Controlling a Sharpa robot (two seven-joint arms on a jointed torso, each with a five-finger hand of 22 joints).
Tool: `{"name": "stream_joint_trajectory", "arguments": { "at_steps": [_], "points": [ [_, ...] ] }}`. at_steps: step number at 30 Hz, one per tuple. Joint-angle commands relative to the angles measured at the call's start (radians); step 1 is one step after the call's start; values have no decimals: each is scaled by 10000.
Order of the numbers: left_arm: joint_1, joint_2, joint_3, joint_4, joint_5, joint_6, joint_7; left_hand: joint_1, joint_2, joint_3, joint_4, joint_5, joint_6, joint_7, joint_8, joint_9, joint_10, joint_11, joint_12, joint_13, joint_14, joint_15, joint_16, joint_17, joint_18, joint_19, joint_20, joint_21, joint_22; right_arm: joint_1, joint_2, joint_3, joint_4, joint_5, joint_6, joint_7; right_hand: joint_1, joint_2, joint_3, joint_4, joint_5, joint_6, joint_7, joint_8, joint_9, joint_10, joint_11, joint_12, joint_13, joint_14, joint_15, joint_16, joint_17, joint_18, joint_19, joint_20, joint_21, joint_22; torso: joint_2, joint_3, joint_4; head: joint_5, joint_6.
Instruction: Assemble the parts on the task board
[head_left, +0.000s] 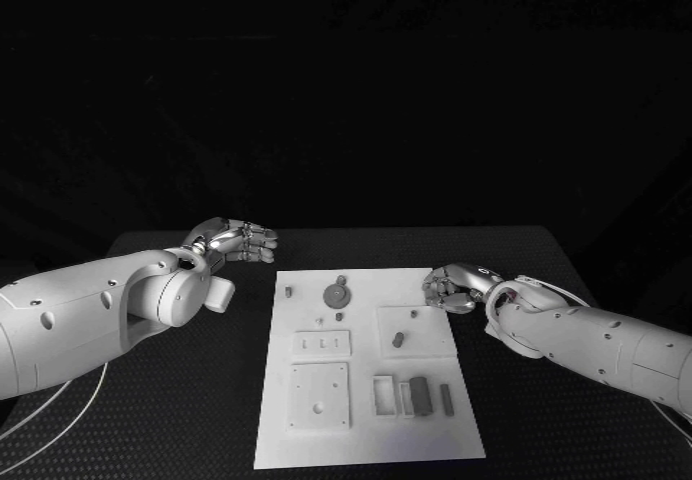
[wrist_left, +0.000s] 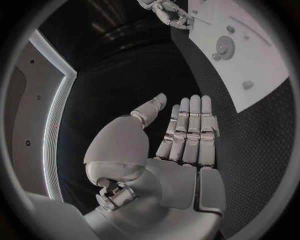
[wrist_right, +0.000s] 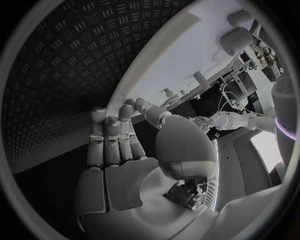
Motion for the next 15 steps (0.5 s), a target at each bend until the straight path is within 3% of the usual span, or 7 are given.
{"name": "stream_joint_trajectory", "arguments": {
  "at_steps": [1,15],
  "points": [
    [6,11,9,22,-40,143,62,-49,33,-59,2,44,22,34,-45,4,38,5,-48,10,46,17,-68,18,112,61,-13,-69,14,-53,22,-20,-5,-148,111,66,-19,104,-17,-68,37,1403,173,50,24,-4,-88,47,-15,-9,-97,60,13,160,44,-33,47,164,-1,3,11,9,-34],
    [6,-1,9,35,-40,149,48,-52,35,-61,2,44,19,36,-49,4,36,8,-55,13,47,18,-78,28,112,62,-13,-74,16,-56,19,-19,-53,-106,-18,64,-36,263,-5,-124,37,1596,102,142,104,13,-148,49,-38,-5,-150,69,13,160,46,-44,61,160,-8,5,-18,13,-56]
  ]
}}
